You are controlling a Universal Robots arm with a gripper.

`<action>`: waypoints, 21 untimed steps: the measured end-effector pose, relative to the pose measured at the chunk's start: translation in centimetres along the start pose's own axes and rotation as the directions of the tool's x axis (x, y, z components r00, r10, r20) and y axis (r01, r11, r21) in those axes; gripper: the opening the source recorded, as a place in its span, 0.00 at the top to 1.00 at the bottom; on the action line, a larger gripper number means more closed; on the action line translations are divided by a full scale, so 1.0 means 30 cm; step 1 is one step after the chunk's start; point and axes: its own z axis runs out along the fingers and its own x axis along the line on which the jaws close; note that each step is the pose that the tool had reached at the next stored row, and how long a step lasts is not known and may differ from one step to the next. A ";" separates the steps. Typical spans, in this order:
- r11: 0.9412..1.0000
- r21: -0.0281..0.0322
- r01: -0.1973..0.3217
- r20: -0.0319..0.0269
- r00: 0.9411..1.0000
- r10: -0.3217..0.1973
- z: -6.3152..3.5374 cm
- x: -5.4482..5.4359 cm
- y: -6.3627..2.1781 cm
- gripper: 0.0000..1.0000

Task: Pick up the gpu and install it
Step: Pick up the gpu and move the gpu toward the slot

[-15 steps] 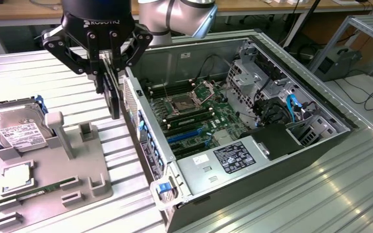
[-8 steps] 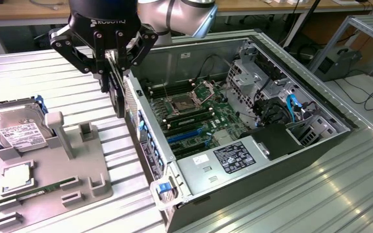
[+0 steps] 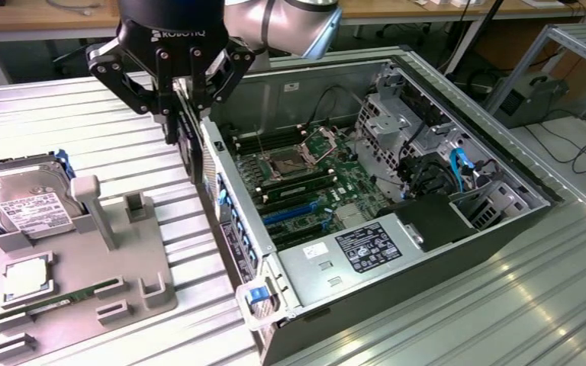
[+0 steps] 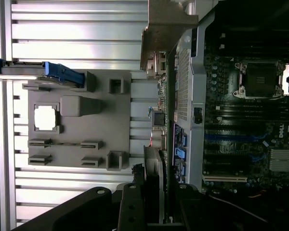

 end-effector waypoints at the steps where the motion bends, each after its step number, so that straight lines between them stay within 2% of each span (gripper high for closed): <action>1: 1.000 0.000 0.000 0.000 1.000 0.000 0.000 -0.002 0.000 0.72; 21: 1.000 0.000 0.000 0.000 1.000 0.000 -0.002 -0.068 -0.002 0.72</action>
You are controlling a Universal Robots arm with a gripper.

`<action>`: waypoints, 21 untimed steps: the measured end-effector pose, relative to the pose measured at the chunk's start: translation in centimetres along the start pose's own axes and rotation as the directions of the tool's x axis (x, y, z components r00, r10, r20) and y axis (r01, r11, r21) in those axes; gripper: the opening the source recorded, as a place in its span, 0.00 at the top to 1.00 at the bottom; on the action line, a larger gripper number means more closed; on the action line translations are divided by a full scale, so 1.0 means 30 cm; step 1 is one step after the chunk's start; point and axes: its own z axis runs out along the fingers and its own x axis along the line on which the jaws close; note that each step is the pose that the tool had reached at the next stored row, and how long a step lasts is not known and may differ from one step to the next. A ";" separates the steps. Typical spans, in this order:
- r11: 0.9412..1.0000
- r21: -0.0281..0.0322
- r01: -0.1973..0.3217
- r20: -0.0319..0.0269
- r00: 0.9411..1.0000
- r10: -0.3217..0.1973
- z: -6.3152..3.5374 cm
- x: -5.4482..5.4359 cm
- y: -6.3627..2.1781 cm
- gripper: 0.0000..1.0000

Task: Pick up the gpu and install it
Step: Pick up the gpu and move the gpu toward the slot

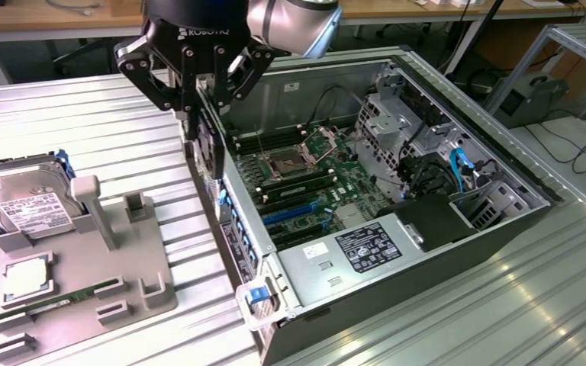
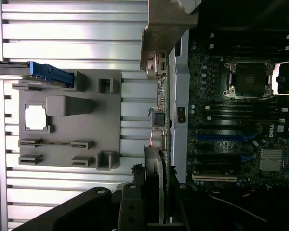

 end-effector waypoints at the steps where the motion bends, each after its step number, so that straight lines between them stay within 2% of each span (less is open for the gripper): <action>1: 1.000 0.000 0.000 0.000 1.000 0.000 0.000 -0.003 0.000 0.72; 21: 1.000 0.000 0.000 0.000 1.000 0.000 -0.002 -0.071 -0.002 0.72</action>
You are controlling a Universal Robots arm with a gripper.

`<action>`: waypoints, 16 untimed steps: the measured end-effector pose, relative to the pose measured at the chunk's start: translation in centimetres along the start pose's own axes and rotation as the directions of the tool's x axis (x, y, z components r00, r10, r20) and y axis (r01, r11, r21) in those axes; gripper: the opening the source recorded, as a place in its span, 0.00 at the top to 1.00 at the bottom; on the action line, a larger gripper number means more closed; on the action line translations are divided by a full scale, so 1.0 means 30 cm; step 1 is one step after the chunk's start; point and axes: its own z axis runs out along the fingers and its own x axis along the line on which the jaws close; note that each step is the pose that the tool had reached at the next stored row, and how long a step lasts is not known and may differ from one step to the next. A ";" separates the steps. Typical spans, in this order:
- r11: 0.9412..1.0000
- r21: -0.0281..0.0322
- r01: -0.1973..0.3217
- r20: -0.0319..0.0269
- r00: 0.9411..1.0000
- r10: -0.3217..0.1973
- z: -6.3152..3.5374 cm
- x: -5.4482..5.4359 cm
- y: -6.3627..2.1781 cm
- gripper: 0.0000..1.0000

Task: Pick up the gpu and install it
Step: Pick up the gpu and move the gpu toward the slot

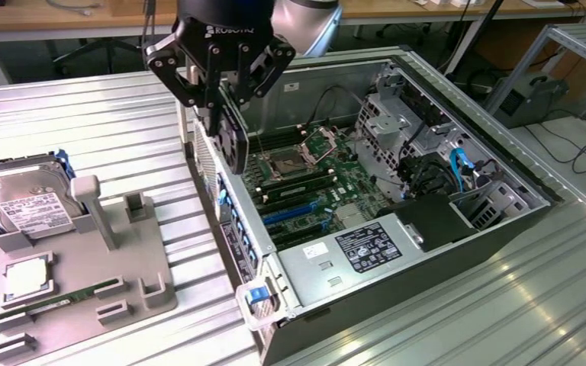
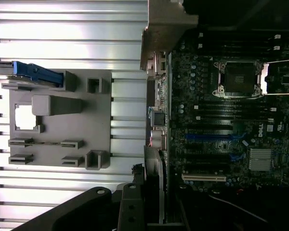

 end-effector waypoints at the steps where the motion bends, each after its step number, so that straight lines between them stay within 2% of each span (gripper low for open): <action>1: 1.000 0.000 0.000 0.000 1.000 0.000 0.000 -0.003 0.000 0.72; 16: 1.000 0.000 0.000 0.000 1.000 0.000 -0.001 -0.043 -0.001 0.72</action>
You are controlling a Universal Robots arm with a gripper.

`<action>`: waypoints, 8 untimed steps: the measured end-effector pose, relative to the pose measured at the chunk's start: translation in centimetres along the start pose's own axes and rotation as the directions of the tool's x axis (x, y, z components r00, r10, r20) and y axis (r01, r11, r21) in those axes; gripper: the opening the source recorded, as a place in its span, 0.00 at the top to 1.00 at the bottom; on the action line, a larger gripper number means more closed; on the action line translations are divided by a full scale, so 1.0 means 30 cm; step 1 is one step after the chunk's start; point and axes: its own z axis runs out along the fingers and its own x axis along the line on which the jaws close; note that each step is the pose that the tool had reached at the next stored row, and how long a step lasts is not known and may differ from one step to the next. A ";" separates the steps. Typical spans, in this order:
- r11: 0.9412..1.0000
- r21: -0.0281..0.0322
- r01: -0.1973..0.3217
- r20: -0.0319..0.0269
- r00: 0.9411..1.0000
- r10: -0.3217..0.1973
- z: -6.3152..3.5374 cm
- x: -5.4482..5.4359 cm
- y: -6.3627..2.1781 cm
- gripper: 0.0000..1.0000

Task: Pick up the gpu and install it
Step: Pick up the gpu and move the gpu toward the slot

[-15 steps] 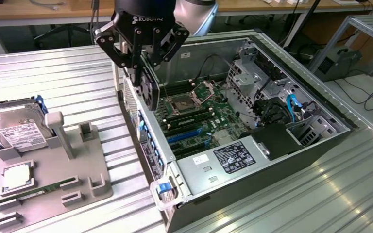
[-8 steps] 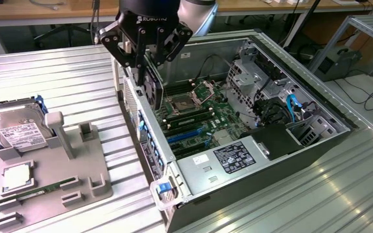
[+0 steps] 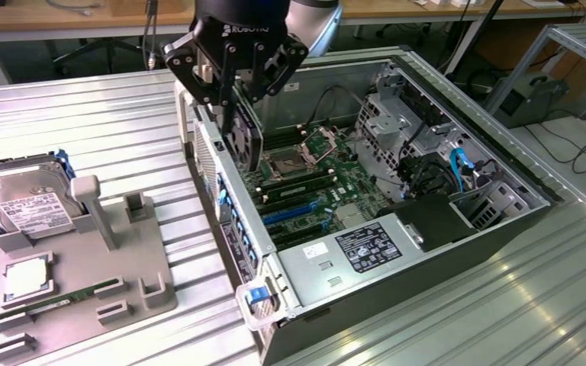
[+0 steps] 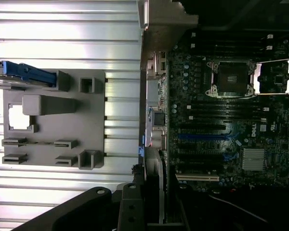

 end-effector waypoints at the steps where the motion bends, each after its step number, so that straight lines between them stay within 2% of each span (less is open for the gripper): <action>1: 1.000 0.000 0.000 0.000 1.000 0.000 0.000 -0.001 0.000 0.72; 8: 1.000 0.000 0.000 0.000 1.000 0.000 0.000 -0.019 0.000 0.72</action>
